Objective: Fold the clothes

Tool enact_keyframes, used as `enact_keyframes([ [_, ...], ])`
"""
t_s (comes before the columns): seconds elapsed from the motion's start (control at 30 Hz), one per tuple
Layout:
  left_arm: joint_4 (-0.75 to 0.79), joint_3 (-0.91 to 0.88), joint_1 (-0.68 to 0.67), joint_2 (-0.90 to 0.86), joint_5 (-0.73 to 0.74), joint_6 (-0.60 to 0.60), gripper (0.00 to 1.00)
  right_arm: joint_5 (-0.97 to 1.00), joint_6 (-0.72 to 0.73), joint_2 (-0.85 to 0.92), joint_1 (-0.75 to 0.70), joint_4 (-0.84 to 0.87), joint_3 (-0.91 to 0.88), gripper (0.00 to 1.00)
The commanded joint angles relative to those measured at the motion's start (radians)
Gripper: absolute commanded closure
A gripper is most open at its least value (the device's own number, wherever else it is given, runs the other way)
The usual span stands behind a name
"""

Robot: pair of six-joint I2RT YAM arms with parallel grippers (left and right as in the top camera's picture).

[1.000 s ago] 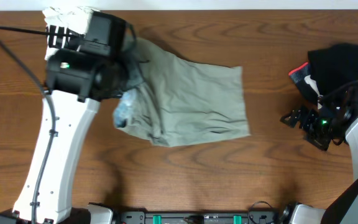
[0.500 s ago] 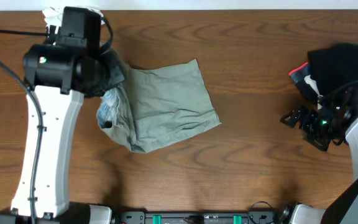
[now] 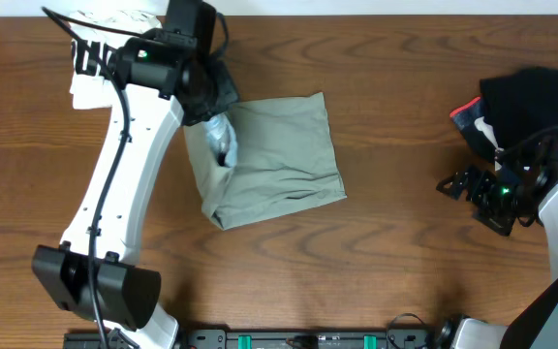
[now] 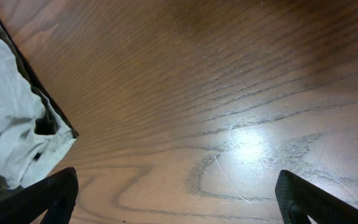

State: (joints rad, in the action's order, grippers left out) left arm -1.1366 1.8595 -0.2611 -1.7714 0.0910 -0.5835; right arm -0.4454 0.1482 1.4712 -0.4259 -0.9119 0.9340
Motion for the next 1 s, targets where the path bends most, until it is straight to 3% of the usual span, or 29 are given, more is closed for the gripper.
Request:
enact_keyframes([
  [0.0,0.05,0.022,-0.014,0.003,0.053,-0.095,0.94,-0.007,-0.015,0.003,0.008,0.0,0.011,0.01],
  [0.17,0.138,0.022,-0.041,0.0,0.137,-0.142,0.94,-0.007,-0.015,0.003,0.008,-0.001,0.009,0.01],
  [0.6,0.143,0.022,-0.099,-0.002,0.123,-0.151,0.94,-0.007,-0.014,0.004,0.008,0.049,-0.03,0.01],
  [0.97,-0.2,0.022,0.059,0.019,0.103,-0.012,0.94,-0.008,-0.008,0.004,0.008,0.059,-0.03,0.01],
])
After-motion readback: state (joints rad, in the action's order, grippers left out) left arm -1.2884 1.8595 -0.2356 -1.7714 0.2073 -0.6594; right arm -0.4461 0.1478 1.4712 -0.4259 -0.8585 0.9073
